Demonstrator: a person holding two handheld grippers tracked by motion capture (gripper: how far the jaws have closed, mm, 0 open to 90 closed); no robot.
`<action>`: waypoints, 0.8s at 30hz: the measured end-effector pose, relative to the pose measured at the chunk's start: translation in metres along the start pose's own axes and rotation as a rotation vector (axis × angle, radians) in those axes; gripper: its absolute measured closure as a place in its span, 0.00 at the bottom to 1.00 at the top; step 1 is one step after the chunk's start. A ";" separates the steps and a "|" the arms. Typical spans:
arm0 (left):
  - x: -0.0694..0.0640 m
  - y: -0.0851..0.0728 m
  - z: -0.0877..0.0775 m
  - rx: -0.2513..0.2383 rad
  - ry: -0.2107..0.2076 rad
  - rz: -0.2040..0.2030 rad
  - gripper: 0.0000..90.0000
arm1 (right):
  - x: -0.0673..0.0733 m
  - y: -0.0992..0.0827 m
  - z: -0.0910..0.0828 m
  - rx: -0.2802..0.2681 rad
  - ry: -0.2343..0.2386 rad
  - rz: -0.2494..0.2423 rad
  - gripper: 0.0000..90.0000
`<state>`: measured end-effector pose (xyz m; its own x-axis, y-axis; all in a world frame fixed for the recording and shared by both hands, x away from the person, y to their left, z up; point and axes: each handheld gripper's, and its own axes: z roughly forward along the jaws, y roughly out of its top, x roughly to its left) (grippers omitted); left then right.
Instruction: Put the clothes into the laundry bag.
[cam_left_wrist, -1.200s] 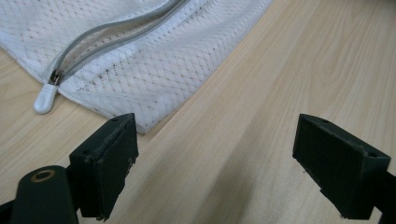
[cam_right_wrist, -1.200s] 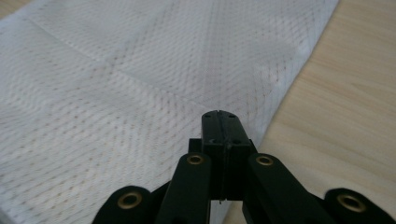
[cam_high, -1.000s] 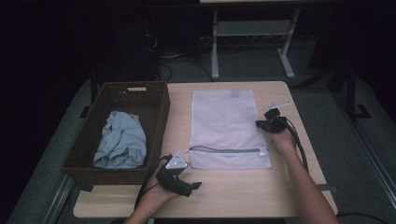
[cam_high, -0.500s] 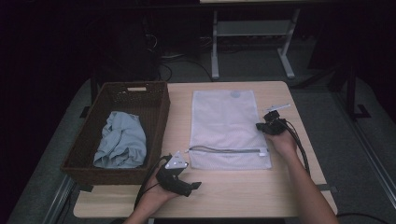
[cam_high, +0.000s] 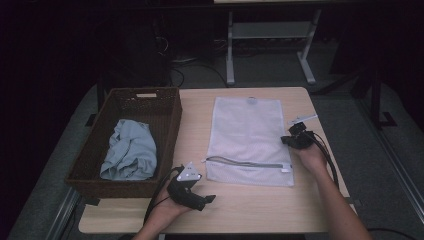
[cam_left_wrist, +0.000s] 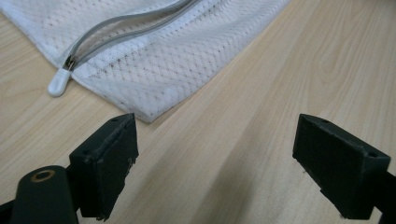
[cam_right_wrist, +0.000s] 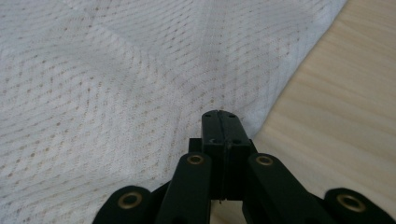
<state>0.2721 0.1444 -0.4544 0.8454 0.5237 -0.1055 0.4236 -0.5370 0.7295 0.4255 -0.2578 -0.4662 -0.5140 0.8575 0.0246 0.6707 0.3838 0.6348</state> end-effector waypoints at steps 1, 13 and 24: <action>0.000 0.000 0.000 0.001 0.000 0.001 0.15 | -0.001 -0.001 -0.002 0.006 -0.002 -0.001 0.99; 0.000 0.000 0.001 0.002 0.000 -0.002 0.15 | -0.009 -0.016 -0.017 0.033 -0.027 -0.008 0.99; -0.001 0.000 0.002 0.006 -0.002 0.003 0.15 | -0.018 -0.033 -0.034 0.062 -0.051 -0.003 0.99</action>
<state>0.2715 0.1425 -0.4552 0.8475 0.5204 -0.1044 0.4228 -0.5431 0.7255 0.3943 -0.2981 -0.4616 -0.4892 0.8720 -0.0181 0.7014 0.4056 0.5861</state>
